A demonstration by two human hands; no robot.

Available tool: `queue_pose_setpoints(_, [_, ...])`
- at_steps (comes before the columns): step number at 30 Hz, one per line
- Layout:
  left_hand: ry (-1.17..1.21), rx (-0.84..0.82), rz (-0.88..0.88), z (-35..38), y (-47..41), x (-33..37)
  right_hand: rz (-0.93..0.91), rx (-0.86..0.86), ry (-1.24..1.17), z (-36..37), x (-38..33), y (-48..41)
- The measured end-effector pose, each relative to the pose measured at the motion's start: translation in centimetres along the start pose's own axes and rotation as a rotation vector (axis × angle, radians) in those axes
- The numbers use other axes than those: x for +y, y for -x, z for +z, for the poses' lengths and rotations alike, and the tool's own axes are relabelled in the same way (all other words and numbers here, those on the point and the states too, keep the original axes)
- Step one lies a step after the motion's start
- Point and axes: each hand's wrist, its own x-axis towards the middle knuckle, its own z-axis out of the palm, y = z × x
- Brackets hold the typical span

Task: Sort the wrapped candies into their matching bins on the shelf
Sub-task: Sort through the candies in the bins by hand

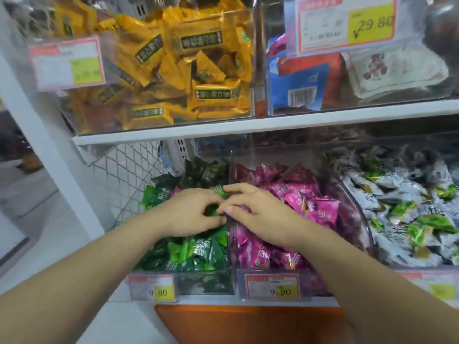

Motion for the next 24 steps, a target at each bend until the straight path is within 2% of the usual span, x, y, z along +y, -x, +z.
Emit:
queue_pose_setpoints(5, [-0.205,-0.156,-0.105,0.4,-0.2,-0.1,0.007,0.006,-0.013,0.1,0.3,-0.4])
queue_pose_setpoints(10, [-0.265,-0.272,-0.168,-0.5,0.3,-1.0,0.017,0.001,-0.043,0.1,0.2,-0.2])
queue_pose_setpoints(19, [-0.189,-0.171,-0.206,-0.8,2.9,-3.5,0.059,0.012,-0.088,0.3,0.3,-0.4])
queue_pose_setpoints(24, [-0.094,-0.167,-0.215,-0.9,2.9,-2.9,0.063,0.016,-0.117,0.4,0.4,-0.5])
